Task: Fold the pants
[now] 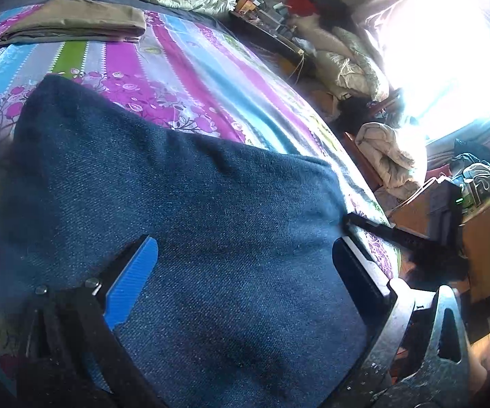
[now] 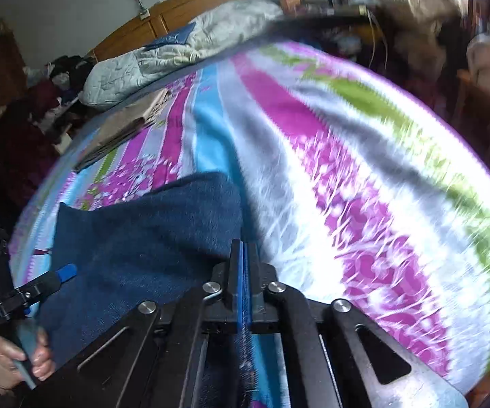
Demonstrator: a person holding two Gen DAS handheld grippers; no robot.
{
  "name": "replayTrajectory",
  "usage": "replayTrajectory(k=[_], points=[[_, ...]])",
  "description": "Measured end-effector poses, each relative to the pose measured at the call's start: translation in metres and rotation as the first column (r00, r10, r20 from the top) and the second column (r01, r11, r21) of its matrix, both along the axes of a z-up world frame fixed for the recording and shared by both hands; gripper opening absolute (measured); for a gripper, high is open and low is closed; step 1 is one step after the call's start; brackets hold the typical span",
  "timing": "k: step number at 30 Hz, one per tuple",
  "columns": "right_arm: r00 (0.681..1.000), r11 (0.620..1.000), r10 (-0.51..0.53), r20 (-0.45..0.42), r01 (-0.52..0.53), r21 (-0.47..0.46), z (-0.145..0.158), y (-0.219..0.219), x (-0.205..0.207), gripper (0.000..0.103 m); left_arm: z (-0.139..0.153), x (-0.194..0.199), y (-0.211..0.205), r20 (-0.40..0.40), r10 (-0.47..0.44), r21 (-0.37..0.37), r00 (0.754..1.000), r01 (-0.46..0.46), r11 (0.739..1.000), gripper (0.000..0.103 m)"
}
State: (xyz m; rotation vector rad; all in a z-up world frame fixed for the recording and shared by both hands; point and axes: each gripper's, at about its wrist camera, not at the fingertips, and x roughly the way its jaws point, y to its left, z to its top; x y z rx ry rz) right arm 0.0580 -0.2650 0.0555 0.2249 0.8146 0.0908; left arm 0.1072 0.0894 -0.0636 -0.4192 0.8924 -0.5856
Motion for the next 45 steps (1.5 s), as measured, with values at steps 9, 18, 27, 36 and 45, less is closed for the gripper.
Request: replayTrajectory(k=[9,18,27,36,45], points=[[0.980,0.970,0.170,-0.101,-0.148,0.194,-0.038,0.006,0.097,0.000,0.002,-0.006,0.006,0.011,0.016,-0.017,1.000,-0.015,1.000,0.103],[0.992,0.986,0.049,0.114,-0.067,0.156,0.052,-0.024,0.001,0.005,0.014,-0.009,0.020,-0.010,0.035,-0.048,0.999,-0.035,0.998,0.102],[0.977,0.934,0.181,-0.109,-0.136,0.332,-0.037,0.034,-0.124,0.000,-0.001,-0.071,0.038,0.111,-0.021,0.229,0.994,-0.005,0.973,0.102],[0.997,0.975,0.072,0.002,-0.070,0.210,0.021,0.054,-0.095,0.011,0.036,0.018,0.070,0.060,0.084,0.041,0.995,-0.086,0.995,0.101],[0.980,0.971,0.194,0.053,-0.200,0.128,0.032,0.016,-0.085,0.046,0.020,0.048,0.080,-0.104,0.003,0.032,0.995,0.000,0.999,0.101]])
